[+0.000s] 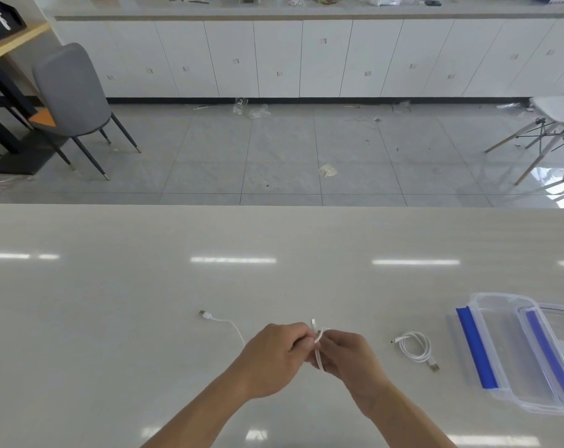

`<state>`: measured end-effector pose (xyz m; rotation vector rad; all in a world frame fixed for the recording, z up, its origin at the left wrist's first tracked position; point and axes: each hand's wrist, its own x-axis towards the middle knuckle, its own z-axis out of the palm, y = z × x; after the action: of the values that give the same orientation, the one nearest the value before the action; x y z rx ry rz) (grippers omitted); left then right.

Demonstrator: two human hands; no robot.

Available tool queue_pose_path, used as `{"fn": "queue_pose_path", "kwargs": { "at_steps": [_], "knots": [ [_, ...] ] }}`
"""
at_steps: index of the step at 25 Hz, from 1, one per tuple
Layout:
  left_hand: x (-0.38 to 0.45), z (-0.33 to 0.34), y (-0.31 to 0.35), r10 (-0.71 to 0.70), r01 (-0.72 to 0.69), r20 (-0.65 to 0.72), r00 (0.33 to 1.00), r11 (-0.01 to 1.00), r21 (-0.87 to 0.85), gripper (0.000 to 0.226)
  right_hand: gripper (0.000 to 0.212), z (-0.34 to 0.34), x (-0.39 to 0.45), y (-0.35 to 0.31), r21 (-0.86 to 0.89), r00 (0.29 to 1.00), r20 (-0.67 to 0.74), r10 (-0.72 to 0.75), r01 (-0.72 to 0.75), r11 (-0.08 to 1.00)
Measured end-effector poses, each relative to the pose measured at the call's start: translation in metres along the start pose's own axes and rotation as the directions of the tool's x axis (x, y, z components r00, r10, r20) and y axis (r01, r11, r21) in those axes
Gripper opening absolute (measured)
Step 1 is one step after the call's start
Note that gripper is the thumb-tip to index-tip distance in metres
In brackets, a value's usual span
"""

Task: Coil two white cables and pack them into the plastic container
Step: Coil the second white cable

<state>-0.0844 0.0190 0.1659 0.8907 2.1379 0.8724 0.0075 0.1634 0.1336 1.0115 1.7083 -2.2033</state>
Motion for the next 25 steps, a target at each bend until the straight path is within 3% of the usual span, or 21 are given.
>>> {"fn": "queue_pose_path", "kwargs": {
  "at_steps": [2,4,8,10,13,15,17,20,22,25],
  "knots": [
    [-0.006,0.011,-0.003,0.015,-0.017,-0.019,1.000,0.993,-0.117,0.022,0.025,-0.004,0.001,-0.005,0.320,0.996,0.071,0.047,-0.067,0.945],
    [-0.010,0.022,-0.009,-0.016,0.009,-0.031,0.999,0.977,-0.212,0.022,0.028,-0.008,0.003,-0.008,0.503,0.990,0.121,0.066,-0.118,0.856],
    [-0.014,0.035,-0.023,-0.124,0.128,0.038,0.992,0.908,-0.399,0.026,0.033,-0.011,0.004,-0.019,0.651,0.980,0.192,0.060,-0.173,0.739],
    [-0.014,0.037,-0.031,-0.110,0.134,0.079,0.991,0.894,-0.427,0.028,0.035,-0.011,0.002,-0.022,0.643,0.975,0.220,0.030,-0.168,0.748],
    [-0.012,0.036,-0.040,-0.104,0.163,0.162,0.981,0.897,-0.412,0.028,0.037,-0.013,-0.001,-0.026,0.569,0.953,0.301,-0.031,-0.154,0.808],
    [-0.009,0.030,-0.046,-0.114,0.190,0.246,0.963,0.931,-0.311,0.029,0.031,-0.016,-0.004,-0.026,0.471,0.923,0.384,-0.038,-0.160,0.867],
    [-0.003,0.020,-0.048,-0.129,0.179,0.307,0.943,0.974,-0.140,0.029,0.025,-0.017,-0.009,-0.025,0.276,0.871,0.490,-0.017,-0.137,0.951],
    [0.014,-0.001,-0.042,-0.128,0.110,0.277,0.952,0.991,0.081,0.020,0.024,-0.013,-0.013,-0.018,-0.058,0.814,0.573,0.093,-0.073,0.996],
    [0.023,-0.014,-0.033,-0.146,0.095,0.207,0.967,0.967,0.238,0.022,0.021,-0.006,-0.013,-0.011,-0.235,0.831,0.527,0.177,-0.058,0.970],
    [0.030,-0.024,-0.022,-0.122,0.079,0.116,0.986,0.945,0.317,0.035,0.023,0.003,-0.009,0.000,-0.387,0.928,0.313,0.202,-0.069,0.920]
  ]
}}
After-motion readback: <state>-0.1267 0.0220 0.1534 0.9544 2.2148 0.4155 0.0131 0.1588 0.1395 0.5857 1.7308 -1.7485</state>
